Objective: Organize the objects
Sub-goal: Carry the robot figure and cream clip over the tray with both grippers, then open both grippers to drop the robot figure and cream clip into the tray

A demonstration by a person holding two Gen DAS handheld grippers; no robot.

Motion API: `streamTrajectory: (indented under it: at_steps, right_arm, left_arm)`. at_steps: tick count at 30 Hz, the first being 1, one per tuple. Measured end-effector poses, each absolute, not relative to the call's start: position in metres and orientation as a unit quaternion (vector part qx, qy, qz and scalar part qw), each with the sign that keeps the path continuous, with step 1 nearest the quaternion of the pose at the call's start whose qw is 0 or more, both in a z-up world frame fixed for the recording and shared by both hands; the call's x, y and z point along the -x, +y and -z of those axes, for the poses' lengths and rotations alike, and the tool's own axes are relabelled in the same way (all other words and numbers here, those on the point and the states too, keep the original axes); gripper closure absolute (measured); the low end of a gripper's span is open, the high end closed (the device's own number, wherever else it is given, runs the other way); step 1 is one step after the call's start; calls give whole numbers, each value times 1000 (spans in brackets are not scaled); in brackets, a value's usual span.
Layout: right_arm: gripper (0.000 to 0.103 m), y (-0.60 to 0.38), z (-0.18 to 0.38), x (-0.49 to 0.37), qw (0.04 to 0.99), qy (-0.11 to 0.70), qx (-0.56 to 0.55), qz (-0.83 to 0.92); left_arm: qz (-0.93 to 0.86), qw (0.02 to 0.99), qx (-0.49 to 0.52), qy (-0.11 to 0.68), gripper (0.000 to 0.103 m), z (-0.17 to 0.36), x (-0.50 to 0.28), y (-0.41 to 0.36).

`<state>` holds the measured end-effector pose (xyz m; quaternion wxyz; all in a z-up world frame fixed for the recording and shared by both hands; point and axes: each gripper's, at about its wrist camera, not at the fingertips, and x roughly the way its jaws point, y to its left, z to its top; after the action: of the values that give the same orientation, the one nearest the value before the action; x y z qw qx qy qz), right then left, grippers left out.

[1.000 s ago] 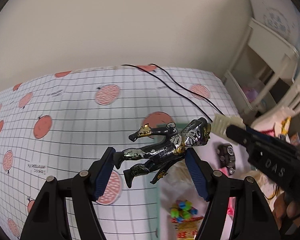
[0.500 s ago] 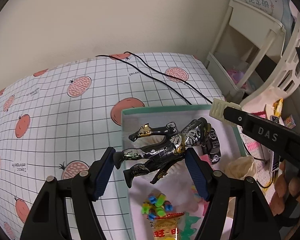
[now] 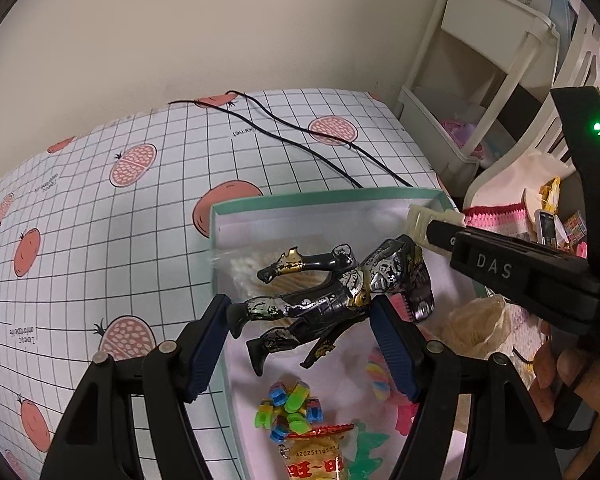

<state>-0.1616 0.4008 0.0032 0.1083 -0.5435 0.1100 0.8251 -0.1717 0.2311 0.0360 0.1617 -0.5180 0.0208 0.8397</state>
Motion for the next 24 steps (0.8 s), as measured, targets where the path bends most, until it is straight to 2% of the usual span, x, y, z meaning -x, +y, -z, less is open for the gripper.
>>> streamTrajectory:
  at_steps: [14,17,24]
  right_arm:
    - [63,397,4,163,104,104,561,-815]
    - [56,395,3,164,105,103,566,-812]
    - [49,391,-11,164,101,91,556,-820]
  left_arm:
    - [-832,166,530,16,31,-28,172,235]
    - [-832,165,529,10,31,-31,173,232]
    - [-836,162,525,-2,31,-41,174,227]
